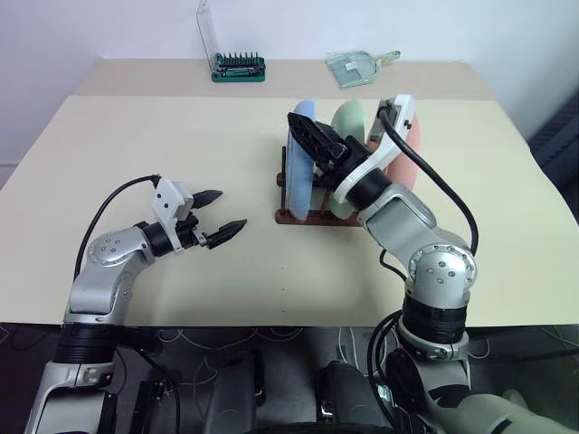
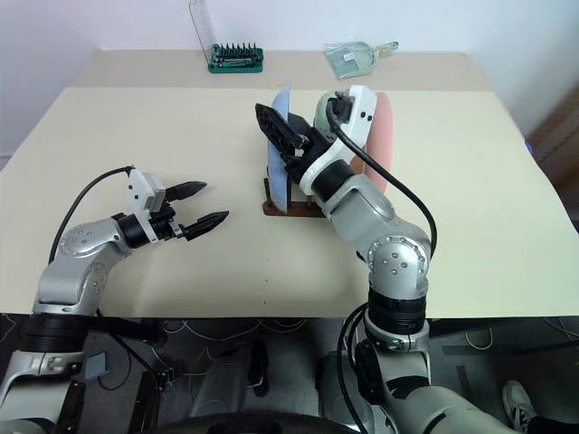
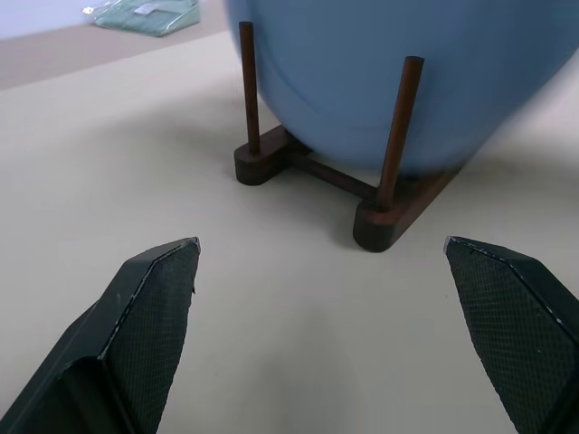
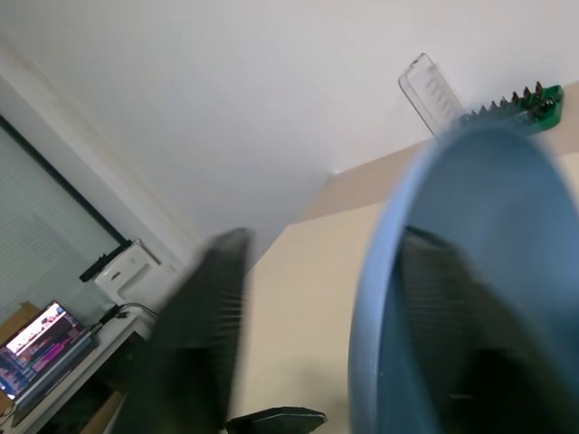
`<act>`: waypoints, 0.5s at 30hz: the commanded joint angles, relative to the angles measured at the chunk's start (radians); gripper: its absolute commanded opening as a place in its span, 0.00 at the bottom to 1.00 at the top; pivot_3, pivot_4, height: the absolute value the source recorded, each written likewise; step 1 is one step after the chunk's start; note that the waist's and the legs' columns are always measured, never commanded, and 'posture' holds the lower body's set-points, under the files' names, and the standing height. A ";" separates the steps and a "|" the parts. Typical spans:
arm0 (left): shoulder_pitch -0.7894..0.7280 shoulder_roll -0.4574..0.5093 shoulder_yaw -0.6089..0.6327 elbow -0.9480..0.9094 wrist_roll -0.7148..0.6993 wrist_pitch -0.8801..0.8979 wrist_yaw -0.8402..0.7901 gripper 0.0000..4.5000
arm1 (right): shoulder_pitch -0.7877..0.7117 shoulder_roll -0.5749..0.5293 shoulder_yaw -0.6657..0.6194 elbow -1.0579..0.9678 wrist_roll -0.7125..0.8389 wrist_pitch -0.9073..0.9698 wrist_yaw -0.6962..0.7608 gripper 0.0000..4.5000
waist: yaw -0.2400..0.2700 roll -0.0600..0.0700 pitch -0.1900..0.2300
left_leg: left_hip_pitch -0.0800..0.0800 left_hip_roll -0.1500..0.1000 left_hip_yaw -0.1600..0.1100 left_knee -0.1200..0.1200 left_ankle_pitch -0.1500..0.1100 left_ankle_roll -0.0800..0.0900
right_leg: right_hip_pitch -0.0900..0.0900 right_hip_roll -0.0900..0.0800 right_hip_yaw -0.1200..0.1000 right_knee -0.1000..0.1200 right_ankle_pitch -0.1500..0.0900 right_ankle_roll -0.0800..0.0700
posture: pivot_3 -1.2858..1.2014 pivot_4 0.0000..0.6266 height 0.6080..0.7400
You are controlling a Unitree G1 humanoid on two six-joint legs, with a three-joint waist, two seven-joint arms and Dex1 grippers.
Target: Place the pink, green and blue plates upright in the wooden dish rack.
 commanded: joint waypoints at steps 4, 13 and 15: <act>-0.009 -0.003 0.018 -0.037 -0.018 0.004 0.003 1.00 | -0.012 -0.014 0.007 -0.029 0.000 -0.008 0.018 0.99 | 0.000 0.000 0.000 | 0.000 0.000 0.000 0.000 0.000 0.000 | 0.000 0.000 0.000 0.000 0.000 0.000 | 0.52 0.24 0.94; -0.013 -0.012 0.012 -0.044 -0.018 0.011 0.008 1.00 | -0.102 -0.145 0.049 -0.076 -0.116 -0.029 0.117 0.99 | 0.000 0.000 0.000 | 0.000 0.000 0.000 0.000 0.000 0.000 | 0.000 0.000 0.000 0.000 0.000 0.000 | 0.52 0.24 0.94; -0.014 -0.016 0.011 -0.043 -0.017 0.010 0.009 1.00 | -0.124 -0.203 0.070 -0.094 -0.162 -0.037 0.163 0.99 | 0.001 0.000 0.000 | 0.000 0.000 0.000 0.000 0.000 0.001 | -0.001 0.000 0.000 0.000 0.000 0.000 | 0.52 0.24 0.94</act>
